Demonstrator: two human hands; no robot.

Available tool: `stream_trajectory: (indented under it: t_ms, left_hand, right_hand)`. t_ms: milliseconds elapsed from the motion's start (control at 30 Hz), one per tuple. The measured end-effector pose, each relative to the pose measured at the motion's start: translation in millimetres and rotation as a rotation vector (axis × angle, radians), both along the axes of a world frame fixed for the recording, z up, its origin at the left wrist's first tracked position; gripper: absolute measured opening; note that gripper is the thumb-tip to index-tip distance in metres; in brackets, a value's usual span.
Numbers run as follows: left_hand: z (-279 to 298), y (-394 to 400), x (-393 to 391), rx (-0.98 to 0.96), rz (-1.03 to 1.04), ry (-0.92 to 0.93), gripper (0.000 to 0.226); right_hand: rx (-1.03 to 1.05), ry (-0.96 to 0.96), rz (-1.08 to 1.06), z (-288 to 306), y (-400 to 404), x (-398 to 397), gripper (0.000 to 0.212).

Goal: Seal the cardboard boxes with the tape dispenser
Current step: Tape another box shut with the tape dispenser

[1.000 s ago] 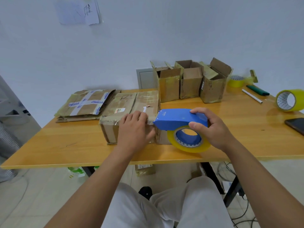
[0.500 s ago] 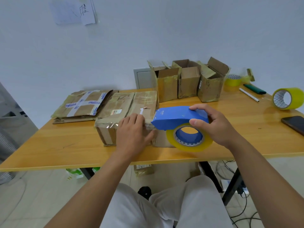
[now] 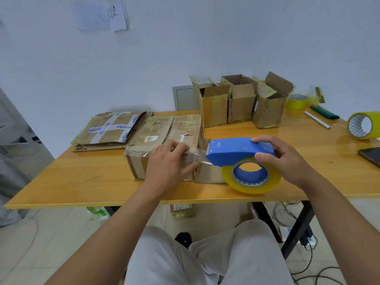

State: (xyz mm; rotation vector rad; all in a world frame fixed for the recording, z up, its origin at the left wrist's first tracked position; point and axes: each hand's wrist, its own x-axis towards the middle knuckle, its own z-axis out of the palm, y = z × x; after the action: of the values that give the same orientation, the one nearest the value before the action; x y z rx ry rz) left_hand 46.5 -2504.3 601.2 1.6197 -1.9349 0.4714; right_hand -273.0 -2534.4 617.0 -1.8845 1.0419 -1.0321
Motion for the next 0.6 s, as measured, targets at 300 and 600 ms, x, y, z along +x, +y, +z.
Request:
stream_trajectory:
  t_ms: [300, 600]
  left_hand:
    - [21.2, 9.9, -4.9, 0.213, -0.05, 0.175, 0.058]
    - [25.8, -11.9, -34.8, 0.177, 0.211, 0.394, 0.031]
  right_hand:
    - [-0.065, 0.246, 0.105, 21.4, -7.0, 6.4, 0.05]
    - [-0.041, 0.637, 0.153, 49.2, -32.1, 36.1, 0.034]
